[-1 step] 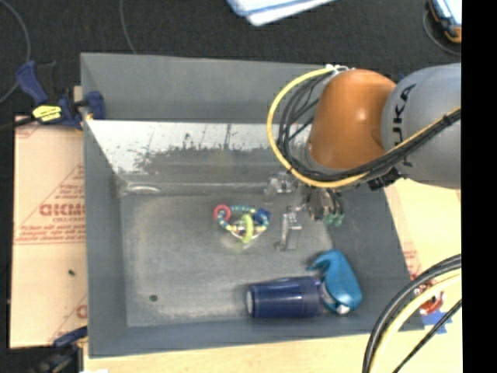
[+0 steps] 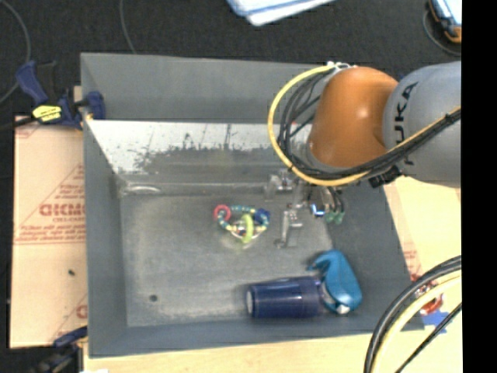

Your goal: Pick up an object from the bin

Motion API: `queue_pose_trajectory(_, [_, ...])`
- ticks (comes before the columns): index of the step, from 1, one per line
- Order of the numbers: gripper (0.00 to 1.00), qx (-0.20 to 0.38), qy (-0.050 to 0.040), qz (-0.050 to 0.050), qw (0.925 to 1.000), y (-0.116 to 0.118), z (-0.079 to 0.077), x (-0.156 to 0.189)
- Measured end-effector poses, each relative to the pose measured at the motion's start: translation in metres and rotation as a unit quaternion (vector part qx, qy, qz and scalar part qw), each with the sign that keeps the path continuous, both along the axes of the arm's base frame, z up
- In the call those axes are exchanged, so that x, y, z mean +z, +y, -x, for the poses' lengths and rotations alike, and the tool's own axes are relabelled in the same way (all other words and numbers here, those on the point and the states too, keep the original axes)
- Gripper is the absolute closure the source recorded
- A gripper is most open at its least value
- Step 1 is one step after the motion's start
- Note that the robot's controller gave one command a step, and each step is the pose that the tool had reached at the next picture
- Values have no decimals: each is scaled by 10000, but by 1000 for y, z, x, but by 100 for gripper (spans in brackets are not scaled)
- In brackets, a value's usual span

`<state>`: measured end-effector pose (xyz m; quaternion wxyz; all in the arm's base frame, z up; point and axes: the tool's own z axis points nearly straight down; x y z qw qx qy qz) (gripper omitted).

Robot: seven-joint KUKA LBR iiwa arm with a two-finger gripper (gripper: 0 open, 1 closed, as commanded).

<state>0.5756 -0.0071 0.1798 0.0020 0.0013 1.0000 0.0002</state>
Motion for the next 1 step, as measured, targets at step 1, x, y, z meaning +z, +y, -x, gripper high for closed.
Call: queue_pose_trajectory(1, [0,532,5,5,9986,9,-22,-70])
